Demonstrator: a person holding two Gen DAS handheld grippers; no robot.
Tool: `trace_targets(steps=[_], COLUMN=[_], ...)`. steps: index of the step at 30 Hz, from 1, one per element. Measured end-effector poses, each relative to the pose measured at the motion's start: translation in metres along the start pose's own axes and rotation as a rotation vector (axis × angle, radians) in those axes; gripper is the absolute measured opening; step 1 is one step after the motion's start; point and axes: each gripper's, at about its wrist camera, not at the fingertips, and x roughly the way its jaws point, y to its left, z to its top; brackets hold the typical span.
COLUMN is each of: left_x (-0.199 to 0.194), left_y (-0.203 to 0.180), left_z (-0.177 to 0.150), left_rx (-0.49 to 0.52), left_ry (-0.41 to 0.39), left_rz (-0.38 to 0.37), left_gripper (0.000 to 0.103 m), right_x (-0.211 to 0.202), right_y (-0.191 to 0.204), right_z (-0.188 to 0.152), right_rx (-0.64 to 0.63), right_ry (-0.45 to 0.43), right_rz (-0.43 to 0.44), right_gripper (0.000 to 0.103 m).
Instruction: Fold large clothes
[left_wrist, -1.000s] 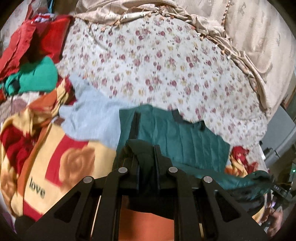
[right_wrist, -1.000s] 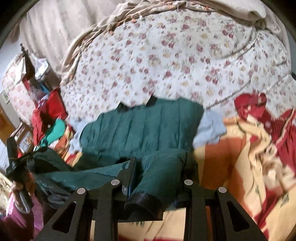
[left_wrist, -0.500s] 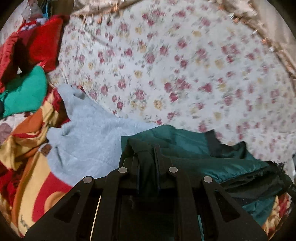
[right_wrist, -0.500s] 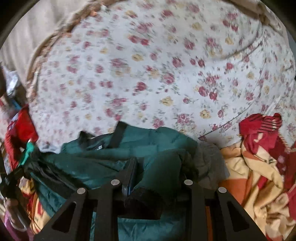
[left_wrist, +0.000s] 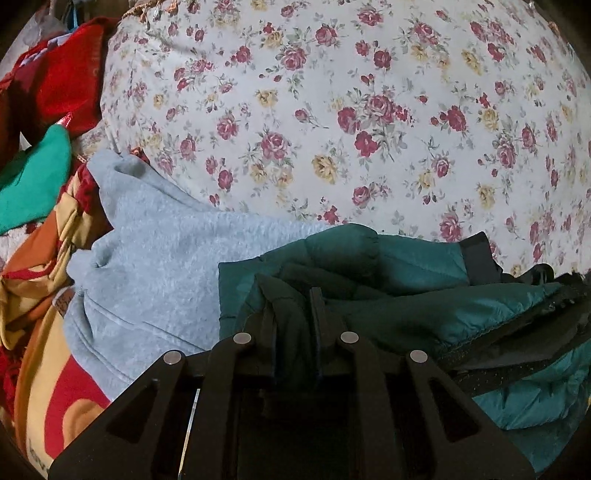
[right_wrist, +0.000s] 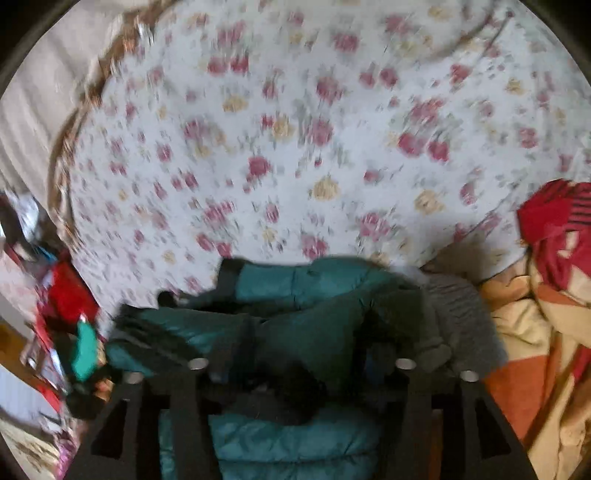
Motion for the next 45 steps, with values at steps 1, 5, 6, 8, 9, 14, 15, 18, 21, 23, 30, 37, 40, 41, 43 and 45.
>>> trace_targets(steps=[1,5,6,8,9,14,15,18,21,23,30,37,40,41,43,45], left_x=[0.000,-0.001,-0.002,-0.003,-0.004,-0.011,-0.013,-0.029,-0.053,-0.062,-0.057,-0.033,-0.022,-0.019,-0.011,-0.006], left_y=[0.000,0.003,0.003,0.004,0.005,0.014,0.018,0.033,0.045,0.047,0.029,0.002,-0.011,-0.014,-0.018,-0.017], left_z=[0.000,0.001,0.000,0.000,0.000,0.003,0.005,0.011,0.012,0.012,0.006,-0.004,-0.009,-0.009,-0.011,-0.012], left_rx=[-0.002,-0.020,-0.022,-0.025,-0.023,-0.035,-0.045,-0.096,-0.134,-0.132,-0.068,0.011,0.066,0.081,0.102,0.096], left_ry=[0.000,-0.006,-0.008,-0.014,-0.015,0.003,0.009,0.002,-0.060,-0.071,-0.063,-0.061,-0.060,-0.057,-0.052,-0.056], left_rz=[-0.004,-0.032,-0.038,-0.044,-0.048,-0.122,-0.152,-0.262,-0.282,-0.291,-0.238,-0.143,-0.087,-0.072,-0.055,-0.060], left_gripper=[0.016,0.020,0.020,0.021,0.021,0.029,0.032,0.071,0.088,0.088,0.088,0.088,0.088,0.088,0.088,0.089], right_x=[-0.013,-0.046,-0.046,-0.029,-0.017,0.056,0.067,0.112,0.136,0.141,0.092,0.042,0.051,0.059,0.068,0.079], right_y=[0.003,0.035,0.050,0.081,0.095,0.164,0.169,0.175,0.166,0.163,0.156,0.127,0.101,0.094,0.086,0.085], right_z=[0.000,-0.009,-0.015,-0.027,-0.033,-0.061,-0.063,-0.066,-0.064,-0.062,-0.051,-0.038,-0.035,-0.035,-0.037,-0.043], right_rx=[-0.011,-0.114,-0.166,-0.256,-0.296,-0.512,-0.528,-0.534,-0.480,-0.458,-0.392,-0.462,-0.429,-0.409,-0.403,-0.427], right_ry=[-0.033,-0.089,-0.082,-0.028,0.009,0.091,0.097,0.127,0.151,0.155,0.141,0.042,0.064,0.077,0.083,0.064], right_rz=[-0.004,0.081,0.091,0.095,0.093,0.029,0.015,-0.093,-0.113,-0.114,-0.034,-0.167,-0.219,-0.221,-0.230,-0.246], right_gripper=[0.072,0.073,0.073,0.073,0.073,0.073,0.073,0.073,0.074,0.074,0.073,0.091,0.091,0.091,0.091,0.096])
